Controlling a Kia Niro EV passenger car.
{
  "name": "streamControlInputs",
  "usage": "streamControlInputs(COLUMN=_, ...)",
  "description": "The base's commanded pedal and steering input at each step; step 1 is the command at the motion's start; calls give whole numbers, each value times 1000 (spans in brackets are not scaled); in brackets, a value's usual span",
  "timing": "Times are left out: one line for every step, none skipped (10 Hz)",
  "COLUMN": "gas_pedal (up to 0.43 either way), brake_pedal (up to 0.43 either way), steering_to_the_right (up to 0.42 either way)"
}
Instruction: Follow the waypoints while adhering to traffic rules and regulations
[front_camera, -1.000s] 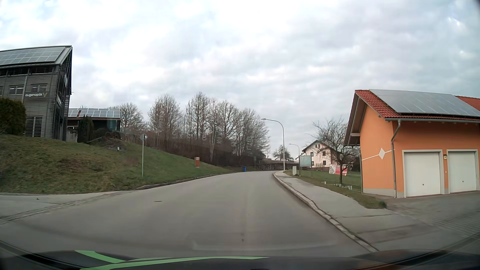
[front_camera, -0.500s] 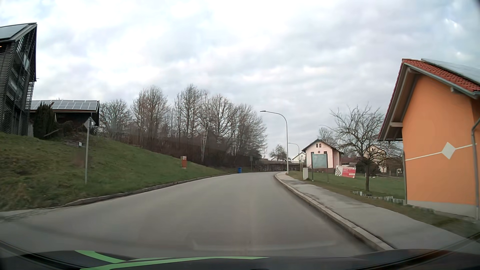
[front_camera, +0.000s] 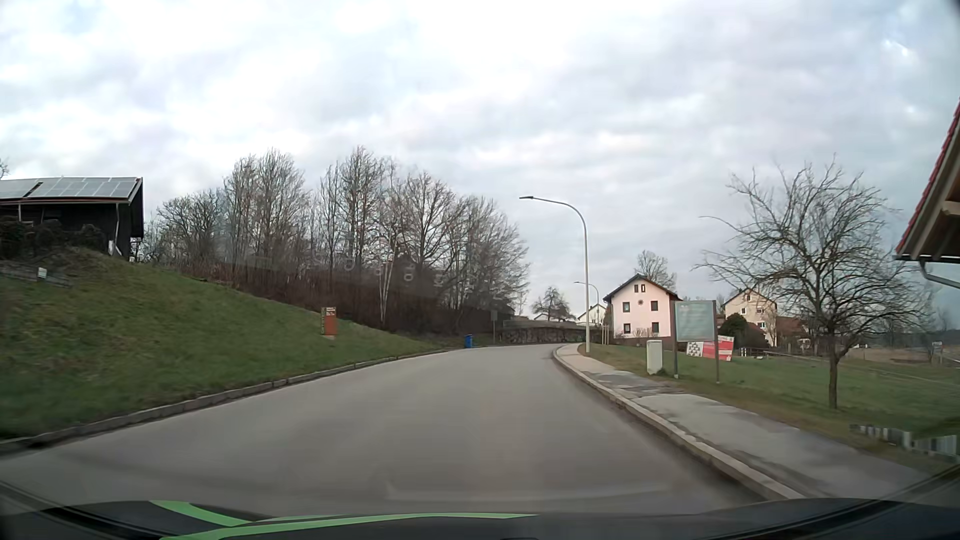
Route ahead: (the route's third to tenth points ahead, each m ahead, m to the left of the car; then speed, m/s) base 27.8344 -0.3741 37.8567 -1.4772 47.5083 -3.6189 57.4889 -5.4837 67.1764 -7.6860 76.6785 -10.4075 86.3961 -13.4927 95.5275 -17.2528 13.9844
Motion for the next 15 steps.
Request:
streamControlInputs(gas_pedal=299, brake_pedal=0, steering_to_the_right=18)
streamControlInputs(gas_pedal=299, brake_pedal=0, steering_to_the_right=18)
streamControlInputs(gas_pedal=299, brake_pedal=0, steering_to_the_right=18)
streamControlInputs(gas_pedal=299, brake_pedal=0, steering_to_the_right=18)
streamControlInputs(gas_pedal=299, brake_pedal=0, steering_to_the_right=18)
streamControlInputs(gas_pedal=287, brake_pedal=0, steering_to_the_right=18)
streamControlInputs(gas_pedal=287, brake_pedal=0, steering_to_the_right=18)
streamControlInputs(gas_pedal=280, brake_pedal=0, steering_to_the_right=18)
streamControlInputs(gas_pedal=280, brake_pedal=0, steering_to_the_right=18)
streamControlInputs(gas_pedal=280, brake_pedal=0, steering_to_the_right=18)
streamControlInputs(gas_pedal=280, brake_pedal=0, steering_to_the_right=18)
streamControlInputs(gas_pedal=268, brake_pedal=0, steering_to_the_right=19)
streamControlInputs(gas_pedal=268, brake_pedal=0, steering_to_the_right=20)
streamControlInputs(gas_pedal=260, brake_pedal=0, steering_to_the_right=21)
streamControlInputs(gas_pedal=248, brake_pedal=0, steering_to_the_right=22)
